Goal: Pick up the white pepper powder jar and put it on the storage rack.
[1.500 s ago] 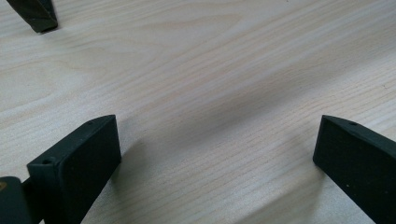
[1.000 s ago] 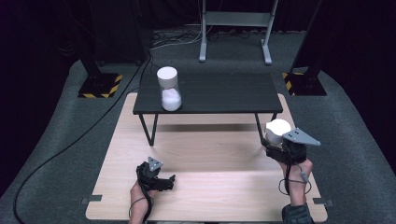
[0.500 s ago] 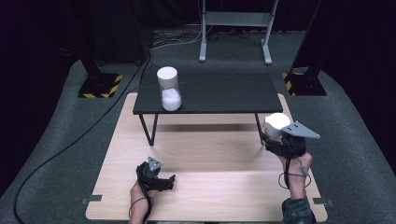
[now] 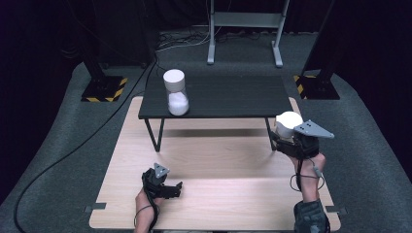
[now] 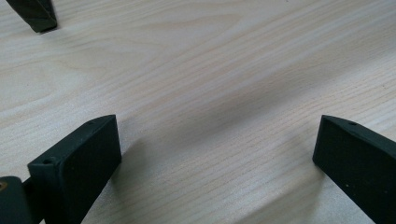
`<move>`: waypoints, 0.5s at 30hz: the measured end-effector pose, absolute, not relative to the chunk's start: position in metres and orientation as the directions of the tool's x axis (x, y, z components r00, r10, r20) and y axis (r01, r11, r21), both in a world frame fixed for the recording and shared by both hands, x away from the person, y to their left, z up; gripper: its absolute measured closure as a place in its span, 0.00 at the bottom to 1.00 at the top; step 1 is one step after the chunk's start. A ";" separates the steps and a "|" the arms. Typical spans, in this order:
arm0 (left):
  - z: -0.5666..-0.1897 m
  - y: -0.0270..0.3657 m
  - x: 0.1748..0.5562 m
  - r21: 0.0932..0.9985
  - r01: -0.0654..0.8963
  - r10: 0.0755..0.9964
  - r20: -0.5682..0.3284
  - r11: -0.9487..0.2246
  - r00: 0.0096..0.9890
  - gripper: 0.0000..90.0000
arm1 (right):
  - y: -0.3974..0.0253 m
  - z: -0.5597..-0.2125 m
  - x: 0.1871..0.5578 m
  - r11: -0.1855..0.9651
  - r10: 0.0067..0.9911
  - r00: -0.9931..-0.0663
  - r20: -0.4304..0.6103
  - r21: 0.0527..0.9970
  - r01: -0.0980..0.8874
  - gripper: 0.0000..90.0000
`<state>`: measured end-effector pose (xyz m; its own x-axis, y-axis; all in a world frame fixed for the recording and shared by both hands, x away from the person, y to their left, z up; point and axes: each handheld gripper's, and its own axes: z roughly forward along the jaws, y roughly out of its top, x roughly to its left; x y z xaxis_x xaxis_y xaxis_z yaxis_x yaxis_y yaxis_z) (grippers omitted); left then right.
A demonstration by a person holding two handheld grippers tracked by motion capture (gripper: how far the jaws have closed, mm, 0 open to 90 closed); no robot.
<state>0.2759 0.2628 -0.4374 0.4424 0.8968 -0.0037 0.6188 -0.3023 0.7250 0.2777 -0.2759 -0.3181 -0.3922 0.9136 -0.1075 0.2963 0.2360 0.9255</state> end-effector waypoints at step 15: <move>-0.437 0.263 0.276 0.725 0.618 0.896 -0.003 -0.304 0.444 0.01 | -0.278 -0.304 0.284 0.217 0.912 -0.399 -0.093 0.936 0.279 0.33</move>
